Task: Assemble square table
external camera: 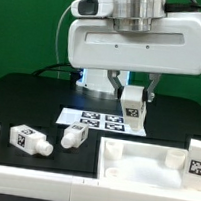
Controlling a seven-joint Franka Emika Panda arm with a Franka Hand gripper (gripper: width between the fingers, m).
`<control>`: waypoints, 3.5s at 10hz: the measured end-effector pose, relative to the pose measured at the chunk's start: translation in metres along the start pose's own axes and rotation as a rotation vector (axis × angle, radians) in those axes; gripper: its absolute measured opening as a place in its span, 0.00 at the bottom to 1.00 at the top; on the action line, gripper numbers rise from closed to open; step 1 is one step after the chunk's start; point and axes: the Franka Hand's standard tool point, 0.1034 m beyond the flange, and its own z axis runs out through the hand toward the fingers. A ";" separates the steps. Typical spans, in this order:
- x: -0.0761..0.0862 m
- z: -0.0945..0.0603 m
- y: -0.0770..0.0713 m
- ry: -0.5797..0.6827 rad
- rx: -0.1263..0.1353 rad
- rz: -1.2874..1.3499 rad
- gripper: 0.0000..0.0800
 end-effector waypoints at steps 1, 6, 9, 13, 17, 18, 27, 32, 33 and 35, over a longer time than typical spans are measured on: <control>0.001 0.001 0.000 0.074 -0.005 -0.008 0.36; 0.038 -0.010 -0.029 0.392 -0.019 -0.085 0.36; 0.037 -0.005 -0.023 0.574 -0.034 -0.119 0.36; 0.043 0.005 0.000 0.550 -0.068 -0.129 0.36; 0.043 0.012 0.003 0.475 -0.074 -0.136 0.36; 0.040 0.019 0.001 0.471 -0.078 -0.145 0.36; 0.030 0.045 0.003 0.470 -0.103 -0.172 0.36; 0.030 0.047 0.004 0.470 -0.106 -0.174 0.36; 0.029 0.048 0.004 0.461 -0.106 -0.173 0.56; 0.033 0.042 0.005 0.397 -0.100 -0.169 0.72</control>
Offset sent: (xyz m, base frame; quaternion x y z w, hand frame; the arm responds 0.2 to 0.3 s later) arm 0.0361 -0.0150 0.0191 -0.0726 0.2304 -0.1089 0.9642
